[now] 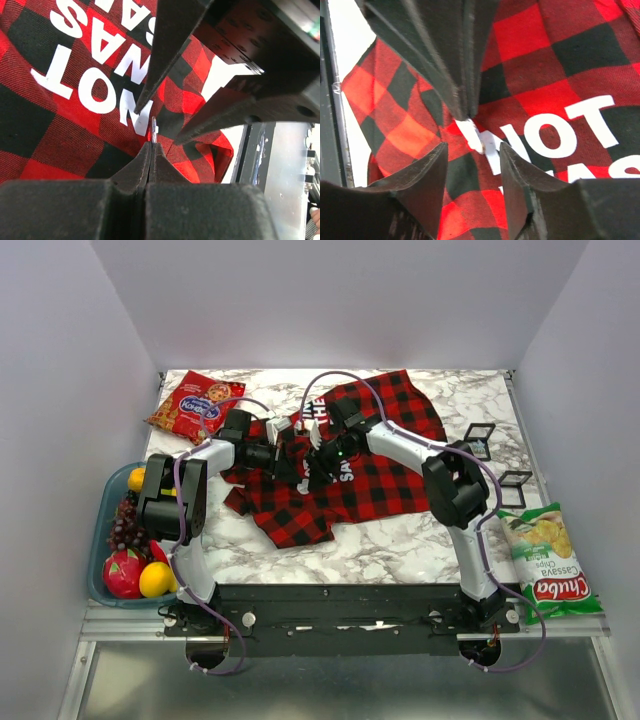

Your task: Remove the brooch from the garment

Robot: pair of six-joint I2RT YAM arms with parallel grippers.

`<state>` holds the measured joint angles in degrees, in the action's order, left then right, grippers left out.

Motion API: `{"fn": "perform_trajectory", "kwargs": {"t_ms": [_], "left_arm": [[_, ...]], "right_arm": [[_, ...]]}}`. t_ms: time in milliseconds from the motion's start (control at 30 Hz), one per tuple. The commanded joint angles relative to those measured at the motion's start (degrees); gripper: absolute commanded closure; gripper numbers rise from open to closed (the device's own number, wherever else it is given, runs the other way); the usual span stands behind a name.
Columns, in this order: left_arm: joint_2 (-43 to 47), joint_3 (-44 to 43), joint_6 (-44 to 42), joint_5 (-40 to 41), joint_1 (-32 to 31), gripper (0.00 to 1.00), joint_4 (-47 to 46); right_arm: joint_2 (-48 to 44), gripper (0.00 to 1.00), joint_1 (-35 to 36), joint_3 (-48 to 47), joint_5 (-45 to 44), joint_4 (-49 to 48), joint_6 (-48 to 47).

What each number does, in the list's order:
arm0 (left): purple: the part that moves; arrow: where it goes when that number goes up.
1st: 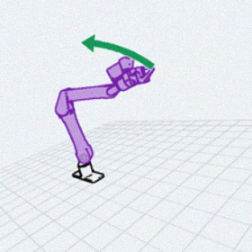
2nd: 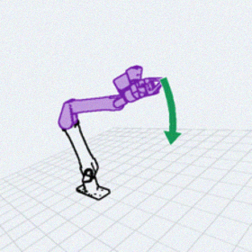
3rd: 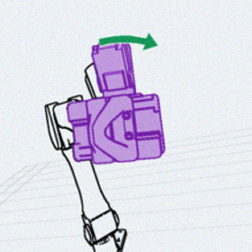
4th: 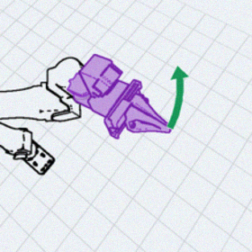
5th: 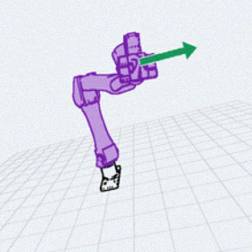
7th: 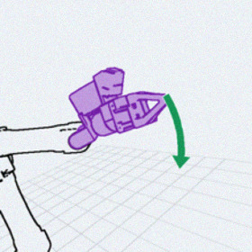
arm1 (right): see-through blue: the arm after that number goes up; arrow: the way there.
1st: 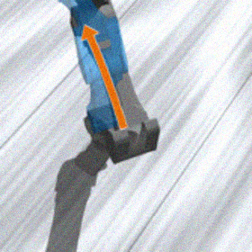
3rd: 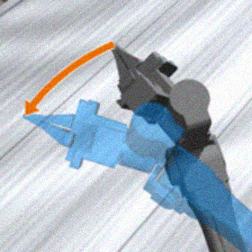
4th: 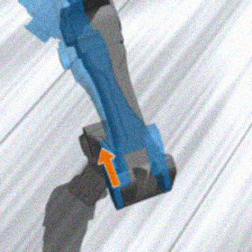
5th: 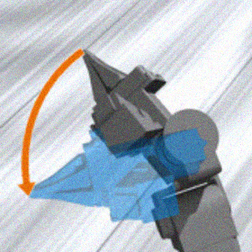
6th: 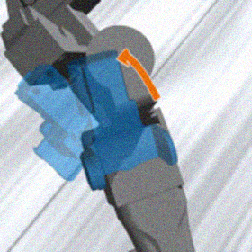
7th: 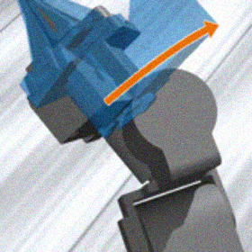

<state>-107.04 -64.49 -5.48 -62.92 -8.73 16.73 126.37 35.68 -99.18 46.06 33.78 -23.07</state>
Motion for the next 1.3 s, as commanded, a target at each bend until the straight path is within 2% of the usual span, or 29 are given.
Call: {"fn": "perform_trajectory", "kwargs": {"t_ms": [0, 367, 700, 1267], "left_arm": [[0.1, 0.4, 1.1, -2.7, 0.5, 1.00, -1.0], [-0.4, 0.8, 1.9, -3.4, 0.8, 1.00, -1.7], [-0.7, 0.8, 2.0, -3.8, 0.9, 1.00, -1.4], [-1.8, 0.9, 3.5, -5.1, 0.9, 1.00, -1.6]], "right_arm": [[1.6, 0.50, 0.4, -1.1, -2.8, -2.0, 1.3], [2.3, 0.53, 0.9, -1.6, -3.4, -2.5, 2.1], [3.0, 0.59, 1.1, -2.3, -3.6, -2.8, 3.1], [4.9, 0.65, 1.1, -3.7, -6.8, -4.6, 8.5]]}}
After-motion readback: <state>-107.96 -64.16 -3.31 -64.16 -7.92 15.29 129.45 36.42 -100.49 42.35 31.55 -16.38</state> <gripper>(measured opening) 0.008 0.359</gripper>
